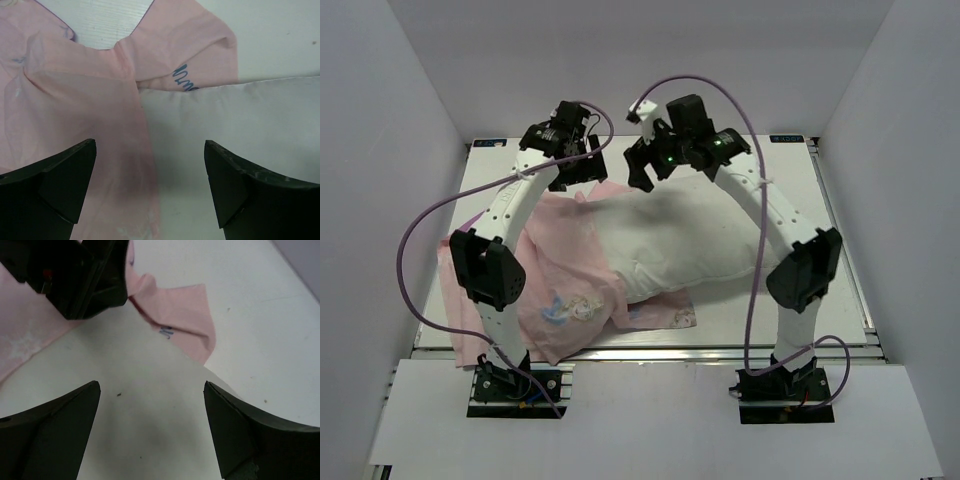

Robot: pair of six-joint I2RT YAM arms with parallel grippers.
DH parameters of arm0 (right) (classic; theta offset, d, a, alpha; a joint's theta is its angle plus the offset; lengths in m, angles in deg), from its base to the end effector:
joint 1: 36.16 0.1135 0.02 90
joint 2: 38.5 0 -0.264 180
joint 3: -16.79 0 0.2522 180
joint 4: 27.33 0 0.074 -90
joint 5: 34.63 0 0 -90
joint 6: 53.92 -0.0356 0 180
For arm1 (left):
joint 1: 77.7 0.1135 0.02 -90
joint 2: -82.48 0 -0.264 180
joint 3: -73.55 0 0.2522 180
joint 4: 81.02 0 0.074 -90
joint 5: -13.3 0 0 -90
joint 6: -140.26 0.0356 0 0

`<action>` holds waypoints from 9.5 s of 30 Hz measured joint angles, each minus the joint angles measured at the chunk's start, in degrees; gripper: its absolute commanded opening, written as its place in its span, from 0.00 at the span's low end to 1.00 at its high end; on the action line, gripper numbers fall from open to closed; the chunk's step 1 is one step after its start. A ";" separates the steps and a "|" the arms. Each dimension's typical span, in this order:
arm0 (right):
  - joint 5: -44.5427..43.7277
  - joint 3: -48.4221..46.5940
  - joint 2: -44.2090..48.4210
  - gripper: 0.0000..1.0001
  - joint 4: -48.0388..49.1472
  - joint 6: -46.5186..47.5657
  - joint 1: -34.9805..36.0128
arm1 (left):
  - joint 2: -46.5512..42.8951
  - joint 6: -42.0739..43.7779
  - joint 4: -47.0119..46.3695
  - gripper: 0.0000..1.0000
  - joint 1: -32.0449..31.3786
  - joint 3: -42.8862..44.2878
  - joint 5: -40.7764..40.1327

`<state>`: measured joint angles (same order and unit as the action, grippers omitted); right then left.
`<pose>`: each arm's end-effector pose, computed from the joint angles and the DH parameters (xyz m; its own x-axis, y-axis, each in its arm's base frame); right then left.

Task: Put the pillow into the pillowcase

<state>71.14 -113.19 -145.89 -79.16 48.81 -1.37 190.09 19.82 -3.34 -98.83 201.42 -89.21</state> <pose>0.3445 0.2511 0.4094 -0.2274 -0.4162 -0.8804 -0.8140 0.5775 -0.0628 0.3712 -0.1352 0.3608 -0.8008 -0.2208 -0.5567 -0.1886 0.9752 -0.1154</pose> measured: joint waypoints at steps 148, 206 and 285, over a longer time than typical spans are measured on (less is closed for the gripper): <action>16.83 48.61 24.06 0.00 54.49 -12.41 -0.66 | -10.21 3.17 -28.63 0.00 -11.54 -11.78 6.71; -17.33 35.50 25.97 0.89 18.49 3.13 20.33 | -50.77 -25.73 -14.38 0.98 -7.41 -72.15 -1.40; -26.25 58.53 7.41 0.00 73.85 -5.46 22.49 | -56.39 -13.77 -34.71 0.00 -16.15 -69.90 25.27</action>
<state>44.89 -54.66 -138.48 -5.30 43.35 21.12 133.70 6.05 -38.05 -114.98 131.52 -63.94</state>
